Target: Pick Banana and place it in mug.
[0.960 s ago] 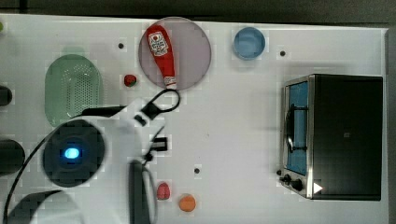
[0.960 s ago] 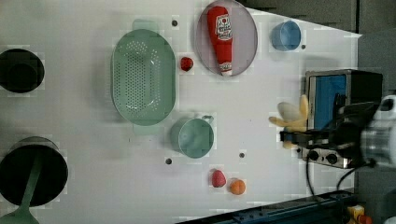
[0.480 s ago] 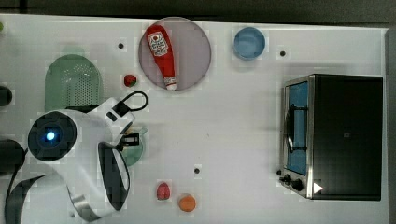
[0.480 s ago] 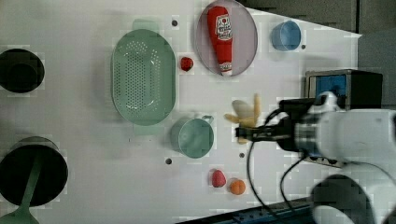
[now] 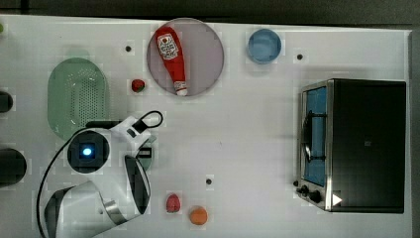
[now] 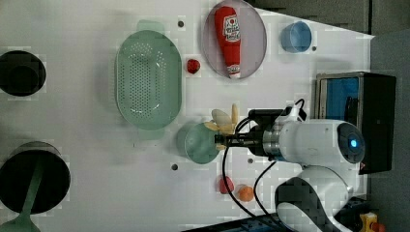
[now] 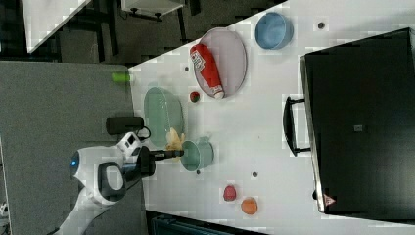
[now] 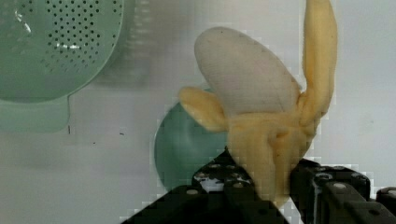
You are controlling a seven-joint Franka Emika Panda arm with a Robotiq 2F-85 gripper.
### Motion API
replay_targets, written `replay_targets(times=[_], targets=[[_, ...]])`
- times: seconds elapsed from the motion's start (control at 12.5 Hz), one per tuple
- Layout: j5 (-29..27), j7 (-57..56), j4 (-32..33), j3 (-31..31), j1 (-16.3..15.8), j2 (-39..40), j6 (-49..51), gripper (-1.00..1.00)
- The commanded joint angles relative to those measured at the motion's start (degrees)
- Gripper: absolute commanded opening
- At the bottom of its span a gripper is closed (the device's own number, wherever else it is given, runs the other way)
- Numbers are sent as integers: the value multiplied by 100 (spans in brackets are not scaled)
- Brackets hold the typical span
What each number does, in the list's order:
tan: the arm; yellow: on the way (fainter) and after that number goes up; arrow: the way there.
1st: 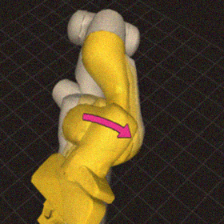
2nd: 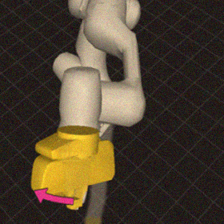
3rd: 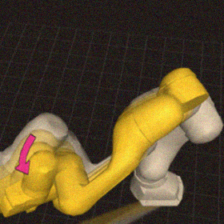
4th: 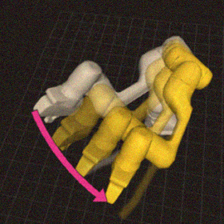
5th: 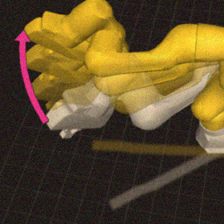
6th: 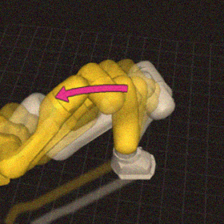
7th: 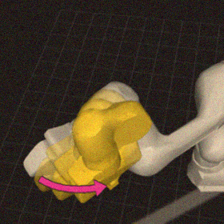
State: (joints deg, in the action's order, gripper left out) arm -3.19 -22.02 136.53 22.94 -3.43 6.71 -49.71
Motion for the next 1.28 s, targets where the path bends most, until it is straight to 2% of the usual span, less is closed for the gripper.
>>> replay_targets(times=[0.08,0.56,0.88,1.28], targets=[[33,338,-98,63,79,164,-94,-29],[33,349,-124,79,75,98,-92,100],[21,350,-139,-201,187,-775,153,100],[21,349,-727,-1421,414,-1964,1561,100]])
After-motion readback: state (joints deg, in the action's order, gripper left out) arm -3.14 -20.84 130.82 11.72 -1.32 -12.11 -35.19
